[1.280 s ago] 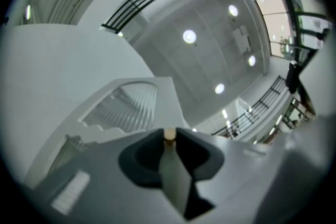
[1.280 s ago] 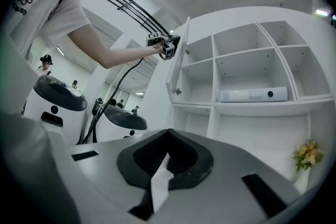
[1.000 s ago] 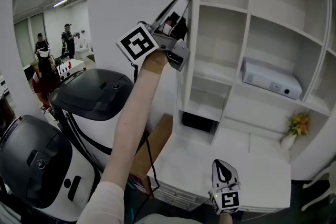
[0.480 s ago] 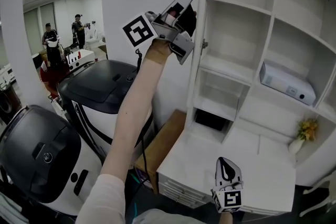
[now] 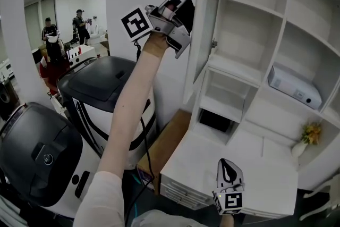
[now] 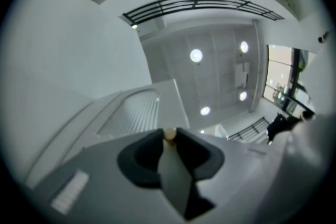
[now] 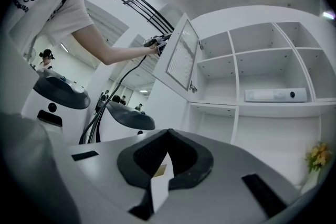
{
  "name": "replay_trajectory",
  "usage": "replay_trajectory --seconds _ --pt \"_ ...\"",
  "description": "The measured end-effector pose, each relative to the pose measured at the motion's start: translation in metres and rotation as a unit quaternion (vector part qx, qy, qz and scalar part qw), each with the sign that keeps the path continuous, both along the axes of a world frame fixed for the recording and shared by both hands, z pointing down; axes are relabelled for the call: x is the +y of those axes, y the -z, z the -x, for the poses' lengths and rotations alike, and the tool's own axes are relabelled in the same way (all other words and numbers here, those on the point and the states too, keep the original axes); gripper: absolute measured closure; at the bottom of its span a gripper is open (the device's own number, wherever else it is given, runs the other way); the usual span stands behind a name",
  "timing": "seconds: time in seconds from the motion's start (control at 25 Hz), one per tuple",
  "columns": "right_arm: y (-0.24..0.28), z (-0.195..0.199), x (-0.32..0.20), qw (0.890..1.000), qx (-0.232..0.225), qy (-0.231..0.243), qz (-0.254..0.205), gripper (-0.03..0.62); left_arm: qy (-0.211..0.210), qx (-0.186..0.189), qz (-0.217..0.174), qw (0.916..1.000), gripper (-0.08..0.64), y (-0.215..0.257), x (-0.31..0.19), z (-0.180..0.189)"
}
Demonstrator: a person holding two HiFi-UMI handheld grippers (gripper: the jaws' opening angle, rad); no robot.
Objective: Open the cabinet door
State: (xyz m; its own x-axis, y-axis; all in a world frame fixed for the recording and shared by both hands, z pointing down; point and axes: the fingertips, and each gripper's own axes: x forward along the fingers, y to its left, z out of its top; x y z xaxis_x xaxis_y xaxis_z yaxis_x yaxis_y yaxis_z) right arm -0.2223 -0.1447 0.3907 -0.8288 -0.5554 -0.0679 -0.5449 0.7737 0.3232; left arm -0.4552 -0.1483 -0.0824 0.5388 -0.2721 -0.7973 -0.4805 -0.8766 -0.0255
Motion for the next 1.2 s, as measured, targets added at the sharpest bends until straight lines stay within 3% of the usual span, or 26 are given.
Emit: replay_trajectory --seconds 0.28,0.6,0.88,0.96,1.04,1.12,1.16,1.2 --pt "0.003 0.02 0.001 1.0 0.008 0.011 -0.009 0.592 -0.011 0.002 0.008 0.9999 0.474 0.0 0.004 0.027" --pt "0.025 0.047 0.0 0.998 0.013 0.039 -0.051 0.592 -0.021 0.001 0.007 0.9998 0.472 -0.001 0.004 0.027" --pt "0.032 0.064 0.004 0.997 0.002 0.057 -0.053 0.592 -0.03 0.019 0.015 0.9992 0.469 -0.004 0.004 0.028" --pt "0.034 0.069 0.006 0.996 0.002 0.064 -0.055 0.592 -0.005 0.028 -0.005 0.9996 0.446 -0.006 0.012 0.031" --pt "0.035 0.071 0.008 0.996 0.002 0.07 -0.053 0.592 0.037 0.036 -0.021 0.9985 0.323 -0.01 0.02 0.037" --pt "0.035 0.071 0.008 0.996 0.003 0.071 -0.049 0.592 0.111 0.036 -0.02 0.993 0.322 -0.017 0.023 0.044" --pt "0.034 0.071 0.008 0.996 0.001 0.071 -0.046 0.592 0.171 0.032 -0.023 0.9845 0.322 -0.021 0.025 0.047" --pt "0.034 0.071 0.007 0.997 -0.001 0.071 -0.044 0.592 0.246 0.026 -0.032 0.9685 0.329 -0.025 0.029 0.052"
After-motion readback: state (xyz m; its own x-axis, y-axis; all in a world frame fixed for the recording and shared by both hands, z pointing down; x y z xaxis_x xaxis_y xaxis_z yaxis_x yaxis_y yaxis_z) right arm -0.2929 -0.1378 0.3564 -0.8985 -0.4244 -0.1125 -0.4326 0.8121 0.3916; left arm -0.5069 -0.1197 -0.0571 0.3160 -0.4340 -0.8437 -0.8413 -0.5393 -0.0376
